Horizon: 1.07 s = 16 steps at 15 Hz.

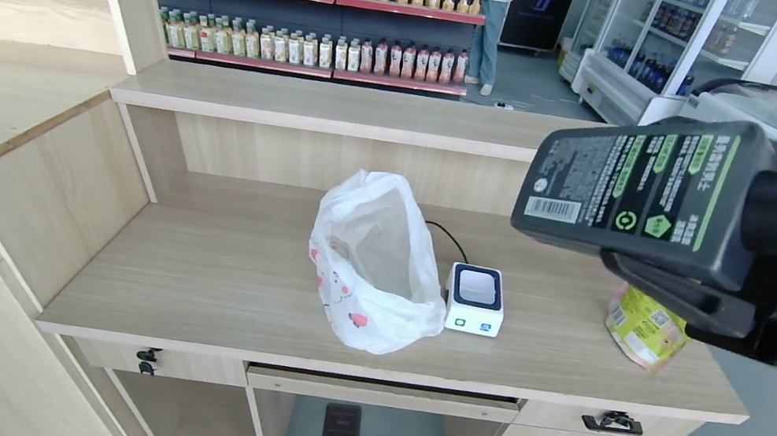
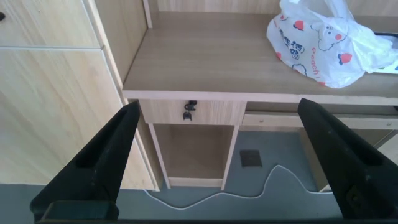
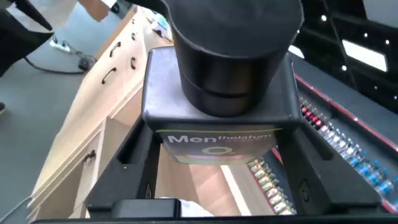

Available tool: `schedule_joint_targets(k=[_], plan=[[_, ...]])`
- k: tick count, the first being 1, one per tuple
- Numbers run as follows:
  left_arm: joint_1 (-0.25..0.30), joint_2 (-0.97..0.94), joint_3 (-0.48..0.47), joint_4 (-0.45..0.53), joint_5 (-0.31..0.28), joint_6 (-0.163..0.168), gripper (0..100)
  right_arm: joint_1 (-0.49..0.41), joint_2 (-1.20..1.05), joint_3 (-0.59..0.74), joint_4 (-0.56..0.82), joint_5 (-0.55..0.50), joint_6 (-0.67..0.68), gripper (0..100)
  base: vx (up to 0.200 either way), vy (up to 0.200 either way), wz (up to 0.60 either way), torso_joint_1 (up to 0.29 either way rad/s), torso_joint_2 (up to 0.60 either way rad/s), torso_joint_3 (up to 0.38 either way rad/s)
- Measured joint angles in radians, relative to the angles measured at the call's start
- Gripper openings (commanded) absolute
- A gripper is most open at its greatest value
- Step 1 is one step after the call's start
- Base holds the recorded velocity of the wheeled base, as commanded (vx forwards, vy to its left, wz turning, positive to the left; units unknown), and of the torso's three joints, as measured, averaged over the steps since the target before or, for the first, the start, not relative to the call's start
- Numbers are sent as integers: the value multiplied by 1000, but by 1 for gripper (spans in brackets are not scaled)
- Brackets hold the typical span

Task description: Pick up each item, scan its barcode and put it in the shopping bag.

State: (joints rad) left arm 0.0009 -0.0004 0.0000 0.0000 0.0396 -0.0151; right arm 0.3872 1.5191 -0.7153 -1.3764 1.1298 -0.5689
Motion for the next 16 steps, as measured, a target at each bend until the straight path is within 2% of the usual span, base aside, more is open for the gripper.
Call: schedule_joint_targets(k=[3, 7, 16], plan=[[0, 0, 0, 0, 0, 0, 100, 91, 2, 23, 19, 76, -71, 0, 0, 0, 0, 0, 0, 0], [0, 0, 0, 0, 0, 0, 100, 172, -7, 20, -8, 85, -81, 0, 0, 0, 0, 0, 0, 0], [1, 0, 0, 0, 0, 0, 100, 253, 119, -88, -9, 80, -96, 0, 0, 0, 0, 0, 0, 0]])
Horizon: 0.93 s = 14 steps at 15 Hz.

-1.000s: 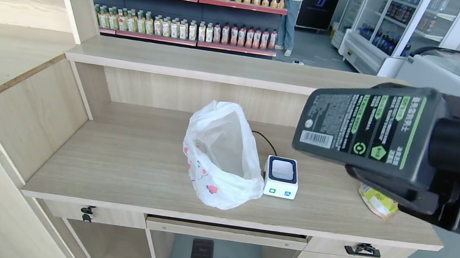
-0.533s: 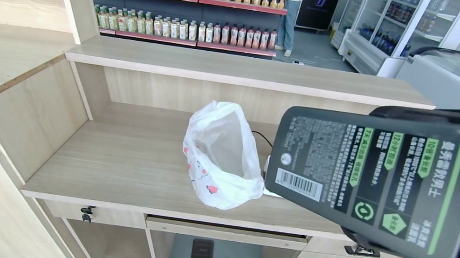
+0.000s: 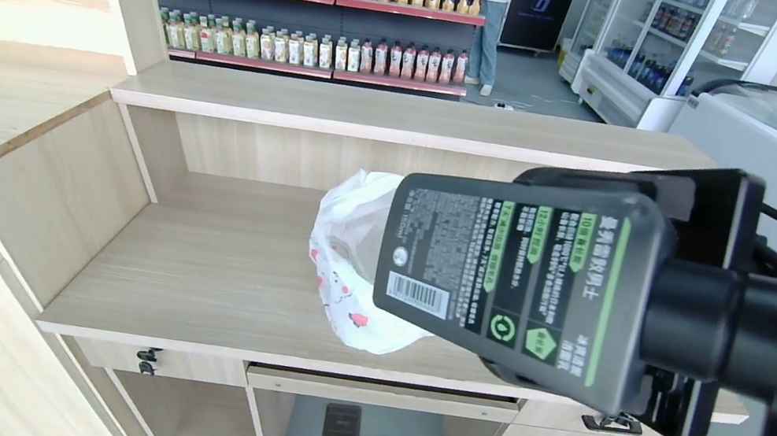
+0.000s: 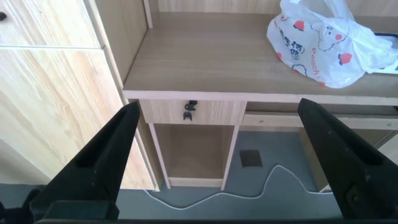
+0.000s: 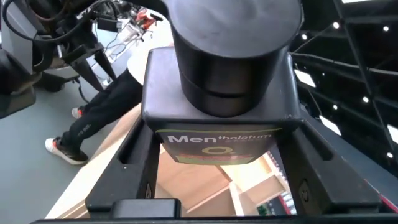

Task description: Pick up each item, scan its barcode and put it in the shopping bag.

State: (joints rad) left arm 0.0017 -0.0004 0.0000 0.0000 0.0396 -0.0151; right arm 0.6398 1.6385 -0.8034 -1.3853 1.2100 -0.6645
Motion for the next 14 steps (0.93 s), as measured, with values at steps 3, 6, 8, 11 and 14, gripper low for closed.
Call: schedule_joint_targets(k=[3, 6, 8, 11, 14], plan=[[-1, 0, 0, 0, 0, 0, 100, 22, 73, -55, 5, -1, -15, 0, 0, 0, 0, 0, 0, 0], [0, 0, 0, 0, 0, 0, 100, 92, 150, -111, 15, -18, -27, 0, 0, 0, 0, 0, 0, 0], [0, 0, 0, 0, 0, 0, 100, 108, 177, -116, 16, -21, -30, 0, 0, 0, 0, 0, 0, 0], [-1, 0, 0, 0, 0, 0, 100, 103, 203, -120, 16, -23, -31, 0, 0, 0, 0, 0, 0, 0], [-1, 0, 0, 0, 0, 0, 100, 94, 236, -152, 19, -49, -30, 0, 0, 0, 0, 0, 0, 0]])
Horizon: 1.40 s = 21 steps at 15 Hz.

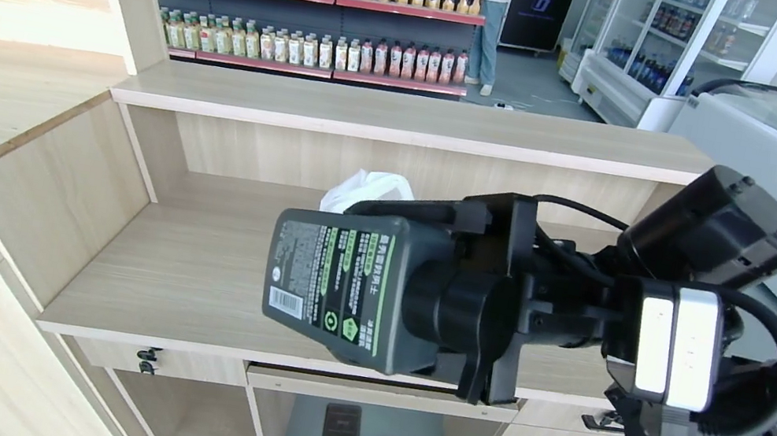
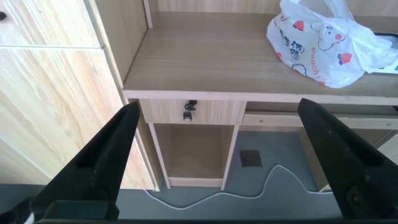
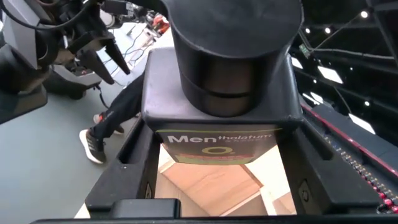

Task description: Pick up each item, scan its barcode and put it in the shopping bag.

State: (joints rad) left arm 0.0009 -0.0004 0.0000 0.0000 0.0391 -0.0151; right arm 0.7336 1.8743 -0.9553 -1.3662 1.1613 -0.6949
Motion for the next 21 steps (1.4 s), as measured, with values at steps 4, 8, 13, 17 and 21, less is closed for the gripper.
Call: schedule_joint_targets(k=[4, 8, 13, 17, 21], plan=[[0, 0, 0, 0, 0, 0, 100, 4, 42, -31, 1, -13, 0, 0, 0, 0, 0, 0, 0, 0], [1, 0, 0, 0, 0, 0, 100, 10, 56, -39, 1, -16, 0, 0, 0, 0, 0, 0, 0, 0], [0, 0, 0, 0, 0, 0, 100, 29, 70, -62, 3, -27, 0, 0, 0, 0, 0, 0, 0, 0], [1, 0, 0, 0, 0, 0, 100, 40, 19, -70, 163, -185, 3, 0, 0, 0, 0, 0, 0, 0], [0, 0, 0, 0, 0, 0, 100, -101, -210, -32, 532, -488, 128, 0, 0, 0, 0, 0, 0, 0]])
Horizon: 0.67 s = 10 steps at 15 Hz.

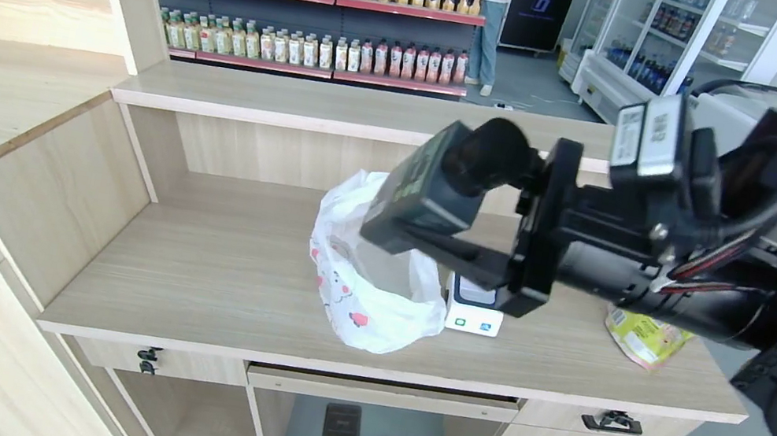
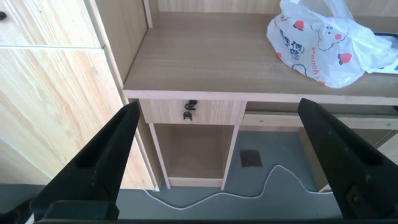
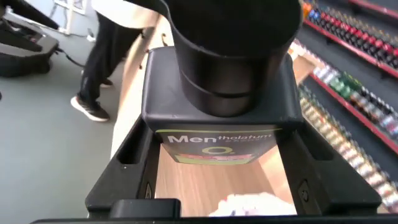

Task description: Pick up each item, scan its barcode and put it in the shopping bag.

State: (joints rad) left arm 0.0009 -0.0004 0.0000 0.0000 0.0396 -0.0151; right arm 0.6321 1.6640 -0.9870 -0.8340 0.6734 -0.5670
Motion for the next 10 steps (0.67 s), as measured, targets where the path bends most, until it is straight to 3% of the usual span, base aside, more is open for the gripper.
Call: schedule_joint_targets(k=[3, 5, 7, 10], plan=[[0, 0, 0, 0, 0, 0, 100, -267, -109, 76, 64, -165, 267, 0, 0, 0, 0, 0, 0, 0], [0, 0, 0, 0, 0, 0, 100, -428, -153, 124, 140, -361, 525, 0, 0, 0, 0, 0, 0, 0], [1, 0, 0, 0, 0, 0, 100, -526, -179, 152, 279, -500, 689, 0, 0, 0, 0, 0, 0, 0], [0, 0, 0, 0, 0, 0, 100, -571, -200, 186, 265, -527, 733, 0, 0, 0, 0, 0, 0, 0]])
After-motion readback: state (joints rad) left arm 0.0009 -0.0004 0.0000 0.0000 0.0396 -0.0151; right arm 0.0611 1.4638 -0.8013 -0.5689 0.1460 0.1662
